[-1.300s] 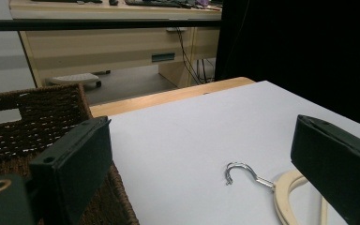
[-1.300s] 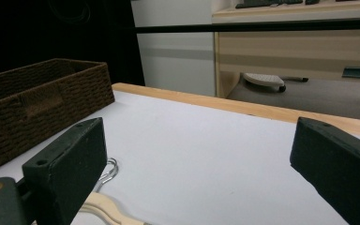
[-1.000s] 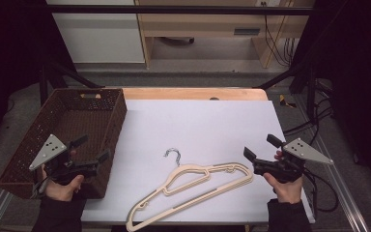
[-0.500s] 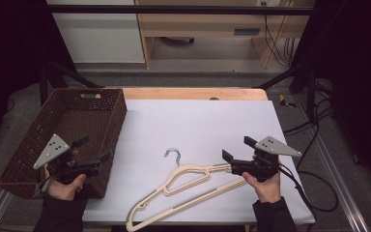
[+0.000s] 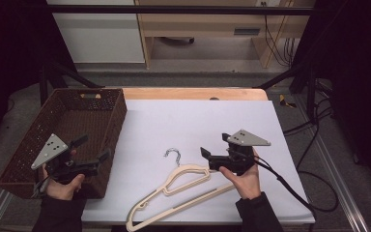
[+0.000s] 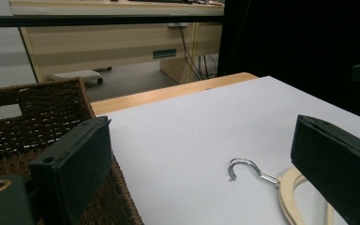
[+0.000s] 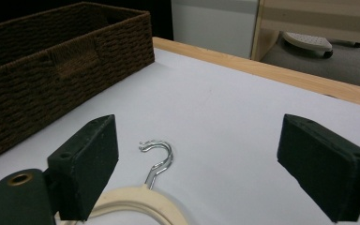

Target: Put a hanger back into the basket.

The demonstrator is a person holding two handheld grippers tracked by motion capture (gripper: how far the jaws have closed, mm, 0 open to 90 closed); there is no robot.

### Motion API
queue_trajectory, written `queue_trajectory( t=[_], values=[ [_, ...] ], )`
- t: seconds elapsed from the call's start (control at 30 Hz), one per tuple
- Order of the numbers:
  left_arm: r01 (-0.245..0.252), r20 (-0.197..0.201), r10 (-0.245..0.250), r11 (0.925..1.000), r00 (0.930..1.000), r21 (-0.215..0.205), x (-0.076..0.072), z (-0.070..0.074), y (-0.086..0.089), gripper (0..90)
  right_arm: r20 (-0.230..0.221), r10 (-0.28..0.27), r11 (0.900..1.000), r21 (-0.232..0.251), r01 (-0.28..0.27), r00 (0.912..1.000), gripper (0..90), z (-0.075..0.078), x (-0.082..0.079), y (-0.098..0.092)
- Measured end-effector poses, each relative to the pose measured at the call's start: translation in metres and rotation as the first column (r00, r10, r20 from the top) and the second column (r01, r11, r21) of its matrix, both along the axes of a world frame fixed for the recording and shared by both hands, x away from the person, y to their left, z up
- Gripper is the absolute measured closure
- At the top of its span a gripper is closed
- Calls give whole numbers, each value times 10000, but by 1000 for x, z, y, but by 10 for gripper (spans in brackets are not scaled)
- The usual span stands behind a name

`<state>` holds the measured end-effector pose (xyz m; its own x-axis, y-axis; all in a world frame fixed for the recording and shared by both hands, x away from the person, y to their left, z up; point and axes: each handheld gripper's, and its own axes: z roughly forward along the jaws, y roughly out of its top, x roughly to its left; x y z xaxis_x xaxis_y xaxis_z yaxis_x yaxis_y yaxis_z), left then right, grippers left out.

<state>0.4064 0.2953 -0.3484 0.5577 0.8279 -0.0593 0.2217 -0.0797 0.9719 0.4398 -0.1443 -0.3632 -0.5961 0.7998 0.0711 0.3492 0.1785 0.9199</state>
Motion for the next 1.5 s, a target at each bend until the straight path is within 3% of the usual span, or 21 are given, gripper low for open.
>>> queue_trajectory(
  t=[0.2,0.3,0.4,0.5,0.6,0.7,0.9,1.17,1.5],
  values=[
    [22,-22,-22,10000,10000,66,0,0,0,53,-115,120,9991,-407,-125,9999,182,-1,12,23],
    [27,-19,-27,10000,10000,59,0,0,0,53,-431,155,9986,-503,-176,9990,223,-6,18,35],
    [39,-23,-39,10000,10000,42,1,-1,0,53,-710,44,9946,-1031,-118,9975,272,-16,26,50],
    [49,-32,-49,10000,10000,56,1,-1,0,53,-1004,98,9949,-988,-198,9949,293,-22,30,56],
    [67,-39,-67,10000,10000,36,1,-1,-1,53,-1572,124,9948,-976,-281,9875,327,-34,37,65],
    [87,-41,-86,10000,10000,47,1,-2,-2,53,-1841,107,9941,-1037,-302,9829,344,-43,41,70],
    [119,-76,-118,9998,9999,139,2,-3,-4,53,-2210,349,9920,-1110,-606,9747,373,-57,47,83],
    [158,-46,-156,9995,9999,284,1,-3,-5,53,-2601,170,9873,-1482,-573,9654,444,-76,53,94],
    [198,-45,-196,9993,9998,325,1,-3,-8,54,-3485,-122,9816,-1828,-552,9372,630,-96,58,99]
  ],
)
